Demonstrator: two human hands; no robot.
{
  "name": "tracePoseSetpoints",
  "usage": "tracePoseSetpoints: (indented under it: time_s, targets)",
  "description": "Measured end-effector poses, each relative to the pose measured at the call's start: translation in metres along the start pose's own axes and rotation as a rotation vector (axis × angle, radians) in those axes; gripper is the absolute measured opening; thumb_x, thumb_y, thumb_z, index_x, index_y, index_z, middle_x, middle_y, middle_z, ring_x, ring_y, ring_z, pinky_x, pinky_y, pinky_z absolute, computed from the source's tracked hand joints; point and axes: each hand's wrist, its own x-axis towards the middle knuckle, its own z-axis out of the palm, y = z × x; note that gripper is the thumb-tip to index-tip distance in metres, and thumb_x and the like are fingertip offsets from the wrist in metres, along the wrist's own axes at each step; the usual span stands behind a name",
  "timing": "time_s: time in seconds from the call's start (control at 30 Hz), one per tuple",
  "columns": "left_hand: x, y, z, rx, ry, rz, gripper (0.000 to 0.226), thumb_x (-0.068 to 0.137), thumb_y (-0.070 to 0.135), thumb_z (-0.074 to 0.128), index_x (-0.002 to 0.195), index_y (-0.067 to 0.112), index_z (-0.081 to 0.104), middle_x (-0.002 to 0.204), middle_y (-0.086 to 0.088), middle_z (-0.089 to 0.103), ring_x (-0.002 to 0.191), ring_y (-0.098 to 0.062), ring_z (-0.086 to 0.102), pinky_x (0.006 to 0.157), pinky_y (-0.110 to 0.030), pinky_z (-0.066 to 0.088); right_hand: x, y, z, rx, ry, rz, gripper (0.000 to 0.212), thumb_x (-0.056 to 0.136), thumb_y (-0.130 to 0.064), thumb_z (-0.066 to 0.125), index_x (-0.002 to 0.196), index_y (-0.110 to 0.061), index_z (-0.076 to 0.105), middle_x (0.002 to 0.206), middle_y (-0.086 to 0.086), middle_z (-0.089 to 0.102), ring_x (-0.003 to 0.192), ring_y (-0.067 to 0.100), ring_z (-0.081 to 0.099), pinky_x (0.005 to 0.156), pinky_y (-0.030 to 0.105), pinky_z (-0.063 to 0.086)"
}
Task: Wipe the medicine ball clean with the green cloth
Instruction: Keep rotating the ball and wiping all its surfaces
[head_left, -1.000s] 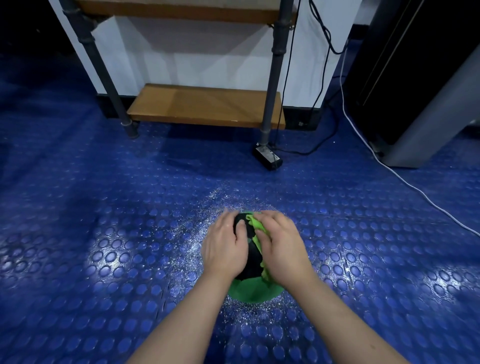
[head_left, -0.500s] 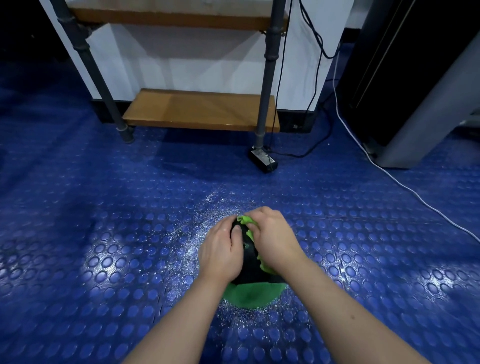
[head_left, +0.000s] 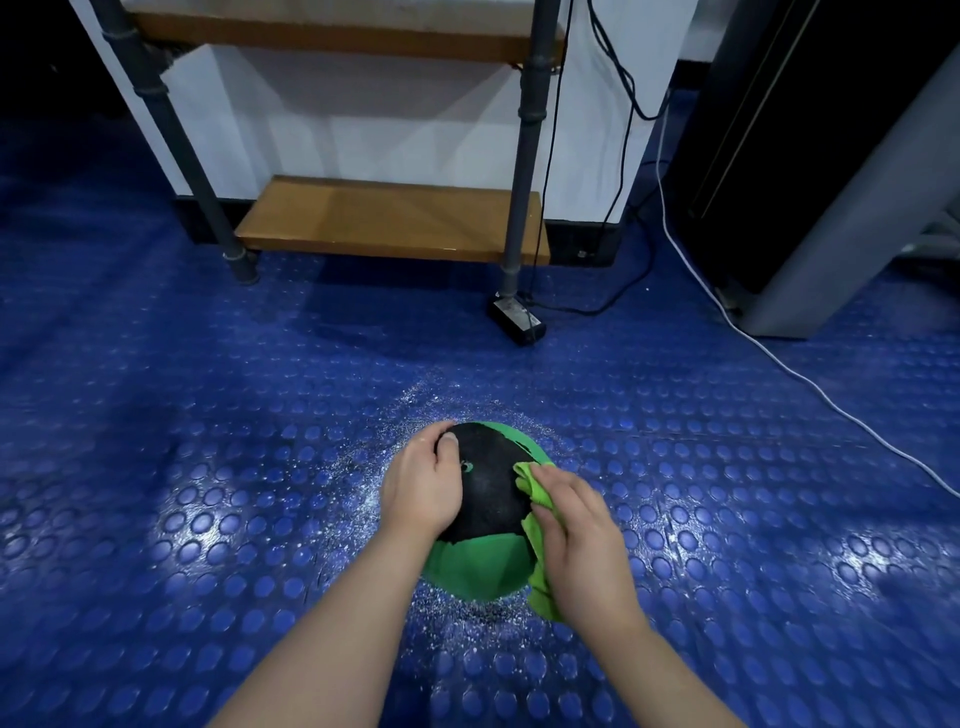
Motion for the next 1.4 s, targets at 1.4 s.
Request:
tracePoseSetpoints:
  time_s: [1.4]
  targets:
    - [-0.024, -0.028, 0.016, -0.34, 0.242, -0.079, 0.079, 0.07, 0.077, 0.051, 0.133, 0.03, 0.056, 0.136, 0.008, 0.053, 0.124, -0.014, 0.051, 0.105, -0.041, 0.043, 0.091, -0.011, 0.038, 0.124, 0.146, 0.588, 0.029, 0.1, -0.029, 0.038, 0.103, -0.008, 0.058, 0.099, 0.013, 0.061, 0.087, 0.027, 0.052, 0.066, 0.032, 0.034]
